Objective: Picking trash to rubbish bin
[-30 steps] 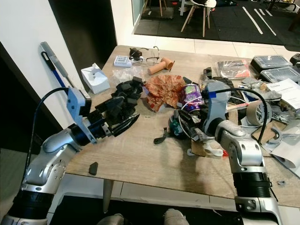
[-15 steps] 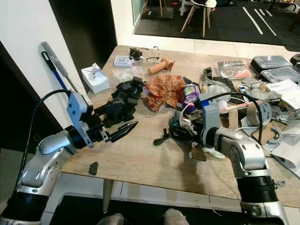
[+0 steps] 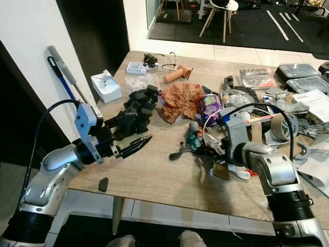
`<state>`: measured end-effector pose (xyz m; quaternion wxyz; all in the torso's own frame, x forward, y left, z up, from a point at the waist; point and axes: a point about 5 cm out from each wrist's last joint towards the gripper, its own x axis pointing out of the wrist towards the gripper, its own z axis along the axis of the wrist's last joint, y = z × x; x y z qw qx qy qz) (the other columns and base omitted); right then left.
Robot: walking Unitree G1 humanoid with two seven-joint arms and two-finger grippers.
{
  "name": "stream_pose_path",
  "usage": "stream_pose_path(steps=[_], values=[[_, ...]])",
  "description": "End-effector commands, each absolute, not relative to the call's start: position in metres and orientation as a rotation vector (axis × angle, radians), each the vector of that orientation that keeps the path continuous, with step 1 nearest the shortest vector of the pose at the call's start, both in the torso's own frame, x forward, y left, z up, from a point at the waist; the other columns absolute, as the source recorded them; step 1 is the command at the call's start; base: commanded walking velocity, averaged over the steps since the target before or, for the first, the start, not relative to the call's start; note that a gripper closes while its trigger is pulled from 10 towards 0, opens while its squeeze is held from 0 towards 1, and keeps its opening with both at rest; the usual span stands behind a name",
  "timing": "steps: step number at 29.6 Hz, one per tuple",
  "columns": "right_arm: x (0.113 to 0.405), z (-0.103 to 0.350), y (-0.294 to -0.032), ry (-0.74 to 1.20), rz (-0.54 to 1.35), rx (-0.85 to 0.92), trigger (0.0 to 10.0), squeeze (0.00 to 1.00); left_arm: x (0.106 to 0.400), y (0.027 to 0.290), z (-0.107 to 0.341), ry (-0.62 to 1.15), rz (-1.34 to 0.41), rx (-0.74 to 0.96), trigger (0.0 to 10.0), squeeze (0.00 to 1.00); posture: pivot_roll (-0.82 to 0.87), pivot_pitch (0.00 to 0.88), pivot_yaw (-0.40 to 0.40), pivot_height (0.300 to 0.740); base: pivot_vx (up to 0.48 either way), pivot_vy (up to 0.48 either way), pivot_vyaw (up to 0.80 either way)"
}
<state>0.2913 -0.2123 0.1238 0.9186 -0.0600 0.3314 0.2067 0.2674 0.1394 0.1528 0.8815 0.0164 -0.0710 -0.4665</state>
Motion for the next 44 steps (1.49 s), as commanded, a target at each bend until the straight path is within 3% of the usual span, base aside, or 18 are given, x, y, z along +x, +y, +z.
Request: stream_pose_path(steps=[1,3,4,5,6,17,33,39,44], values=[[0.283,0.106,-0.216,0.789,0.412,-0.116,10.0,0.0,0.266,0.142,0.149,-0.127,-0.978,0.055,10.0,0.0,-0.06,0.0,-0.023,0.74,0.0,0.0,0.0],[0.281,0.103,-0.216,0.805,0.424,-0.112,10.0,0.0,0.266,0.142,0.148,-0.127,-0.978,0.055,10.0,0.0,-0.05,0.0,-0.024,0.74,0.0,0.0,0.0],[0.281,0.103,-0.215,0.804,0.434,-0.1,7.1,0.0,0.266,0.142,0.148,-0.127,-0.978,0.054,10.0,0.0,-0.05,0.0,-0.024,0.74,0.0,0.0,0.0],[0.281,0.103,-0.215,0.804,0.434,-0.1,7.1,0.0,0.266,0.142,0.148,-0.127,-0.978,0.054,10.0,0.0,-0.05,0.0,-0.024,0.74,0.0,0.0,0.0],[0.28,0.102,-0.214,0.807,0.44,-0.088,0.0,0.0,0.266,0.142,0.147,-0.126,-0.978,0.054,10.0,0.0,-0.05,0.0,-0.024,0.74,0.0,0.0,0.0],[0.281,0.099,-0.214,0.792,0.437,-0.053,0.0,0.0,0.266,0.142,0.146,-0.127,-0.978,0.052,10.0,0.0,-0.05,0.0,-0.024,0.74,0.0,0.0,0.0],[0.302,0.123,-0.218,0.58,0.396,0.053,0.0,0.0,0.268,0.141,0.145,-0.13,-0.973,0.053,10.0,0.0,-0.06,0.0,-0.028,0.74,0.0,0.0,0.0],[0.313,0.159,-0.21,0.333,0.445,0.163,0.0,0.0,0.268,0.142,0.144,-0.137,-0.959,0.048,10.0,0.0,-0.06,0.0,-0.027,0.74,0.0,0.0,0.0],[0.313,0.163,-0.209,0.304,0.459,0.224,0.0,0.0,0.271,0.145,0.148,-0.174,-0.923,-0.003,10.0,0.0,-0.06,0.0,-0.026,0.74,0.0,0.0,0.0]])
